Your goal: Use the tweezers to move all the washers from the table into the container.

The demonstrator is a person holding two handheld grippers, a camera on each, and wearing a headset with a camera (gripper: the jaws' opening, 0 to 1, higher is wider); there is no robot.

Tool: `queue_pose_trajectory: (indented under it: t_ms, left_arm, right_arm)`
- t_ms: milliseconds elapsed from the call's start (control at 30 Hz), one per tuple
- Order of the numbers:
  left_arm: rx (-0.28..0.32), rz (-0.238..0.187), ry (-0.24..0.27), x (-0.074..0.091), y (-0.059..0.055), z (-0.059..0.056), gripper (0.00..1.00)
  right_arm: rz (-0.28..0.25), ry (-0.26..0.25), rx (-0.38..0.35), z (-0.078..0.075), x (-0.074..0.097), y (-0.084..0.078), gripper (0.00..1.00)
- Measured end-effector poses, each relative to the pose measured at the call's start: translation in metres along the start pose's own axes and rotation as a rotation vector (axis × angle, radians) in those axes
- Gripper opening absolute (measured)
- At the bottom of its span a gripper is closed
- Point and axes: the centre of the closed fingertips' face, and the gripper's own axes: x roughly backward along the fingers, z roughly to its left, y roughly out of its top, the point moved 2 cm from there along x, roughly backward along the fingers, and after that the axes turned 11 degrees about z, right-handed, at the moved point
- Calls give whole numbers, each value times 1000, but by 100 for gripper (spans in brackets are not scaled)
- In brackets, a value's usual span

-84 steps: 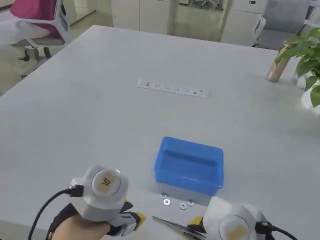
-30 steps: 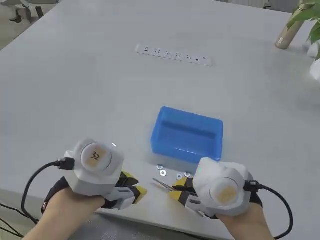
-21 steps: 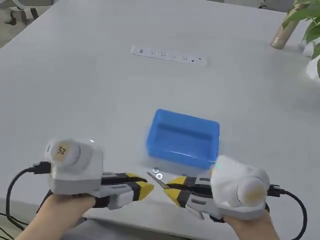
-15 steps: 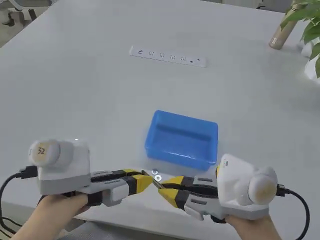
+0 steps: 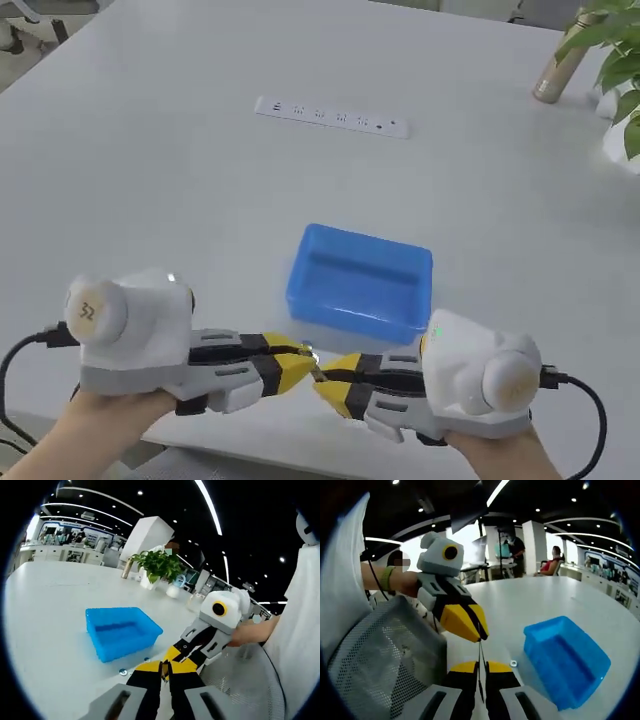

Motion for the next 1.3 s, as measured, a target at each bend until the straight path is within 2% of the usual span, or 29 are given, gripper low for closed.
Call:
queue_pose_trajectory:
  t_ms: [33,200,233,267,367,500,533,633,733,867,967,1067,1300]
  left_arm:
    - [-38,23,-1,0,0,-1,1]
    - [-141,75,-18,-1,3,-7,0]
    - [-158,113,-6,-1,0,-7,0]
    - [-196,114,0,-2,3,-7,0]
    - [-220,136,-4,-4,5,-9,0]
    - [-307,182,-20,-4,3,-14,0]
    - [-349,205,-26,-4,2,-17,0]
    - [-426,260,-38,-5,1,-24,0]
    - [-489,292,-50,-9,3,-31,0]
    - [-549,317,-60,-16,8,-39,0]
    - [-576,325,-62,-20,11,-41,0]
    - [-609,338,-59,-23,14,-43,0]
    - [-660,317,-46,-32,27,-48,0]
  right_arm:
    - [-1,0,-2,0,0,0,2]
    - [-9,-4,2,2,2,0,4]
    - [-7,-12,24,3,2,1,4]
    - [2,-16,32,3,3,1,4]
    - [19,-23,58,4,5,0,4]
    - [48,-18,90,9,8,-2,4]
    - [55,-18,99,10,8,-3,5]
    - [76,-15,114,14,10,-5,5]
    - [113,-13,132,15,12,-11,5]
    - [139,-8,115,11,12,-20,6]
    - [132,-8,106,11,15,-22,5]
    - [131,-47,103,7,21,-25,5]
    - [111,-142,69,-6,38,-27,6]
